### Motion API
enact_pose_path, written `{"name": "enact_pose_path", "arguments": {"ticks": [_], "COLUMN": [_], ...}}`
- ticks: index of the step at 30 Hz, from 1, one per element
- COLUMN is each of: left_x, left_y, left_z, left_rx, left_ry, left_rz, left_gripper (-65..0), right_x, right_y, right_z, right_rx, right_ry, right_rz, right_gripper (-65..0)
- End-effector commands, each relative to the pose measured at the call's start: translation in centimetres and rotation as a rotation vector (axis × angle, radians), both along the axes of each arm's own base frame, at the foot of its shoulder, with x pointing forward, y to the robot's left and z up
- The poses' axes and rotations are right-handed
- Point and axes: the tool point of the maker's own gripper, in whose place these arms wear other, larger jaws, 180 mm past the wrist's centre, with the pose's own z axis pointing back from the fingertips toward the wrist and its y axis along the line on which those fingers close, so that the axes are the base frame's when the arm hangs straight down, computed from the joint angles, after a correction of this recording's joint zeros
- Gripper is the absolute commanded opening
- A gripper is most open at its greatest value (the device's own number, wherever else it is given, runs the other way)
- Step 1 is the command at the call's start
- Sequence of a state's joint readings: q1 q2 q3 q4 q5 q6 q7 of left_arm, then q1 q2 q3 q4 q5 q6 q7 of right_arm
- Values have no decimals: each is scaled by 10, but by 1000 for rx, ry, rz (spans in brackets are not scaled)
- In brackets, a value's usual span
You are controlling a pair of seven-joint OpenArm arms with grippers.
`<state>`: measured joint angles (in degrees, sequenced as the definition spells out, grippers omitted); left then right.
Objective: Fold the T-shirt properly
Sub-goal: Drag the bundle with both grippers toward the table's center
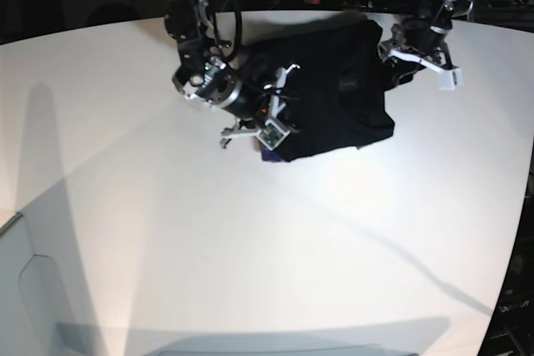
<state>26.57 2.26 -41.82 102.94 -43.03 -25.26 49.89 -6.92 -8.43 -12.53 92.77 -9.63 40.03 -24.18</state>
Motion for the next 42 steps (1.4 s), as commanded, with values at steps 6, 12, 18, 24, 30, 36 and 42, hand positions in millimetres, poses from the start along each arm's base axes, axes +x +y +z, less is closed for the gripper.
{"name": "enact_pose_path", "arguments": {"ticks": [6, 12, 18, 24, 30, 36, 42], "left_x": [-4, -4, 8, 13, 8, 7, 12], "left_y": [23, 19, -3, -18, -17, -24, -35], "left_z": [24, 20, 32, 11, -13, -25, -31], "left_rx": [67, 52, -94, -183, -232, -205, -192], "left_ry": [-54, -46, -129, -99, -43, 9, 35], "left_rz": [45, 36, 21, 13, 43, -27, -113], "left_gripper": [-356, -198, -195, -195, -196, -270, -368], "right_x": [8, 4, 1, 0, 1, 1, 0], "right_y": [-1, -1, -2, -2, -4, -5, -6], "right_z": [63, 60, 57, 55, 49, 51, 53], "right_rx": [87, 86, 83, 76, 40, 41, 41], "right_ry": [-164, -150, -140, -134, -112, -118, -122], "right_rz": [-31, -32, -32, -32, -31, -32, -35], "right_gripper": [-650, -650, -650, -650, -650, -650, -650]}}
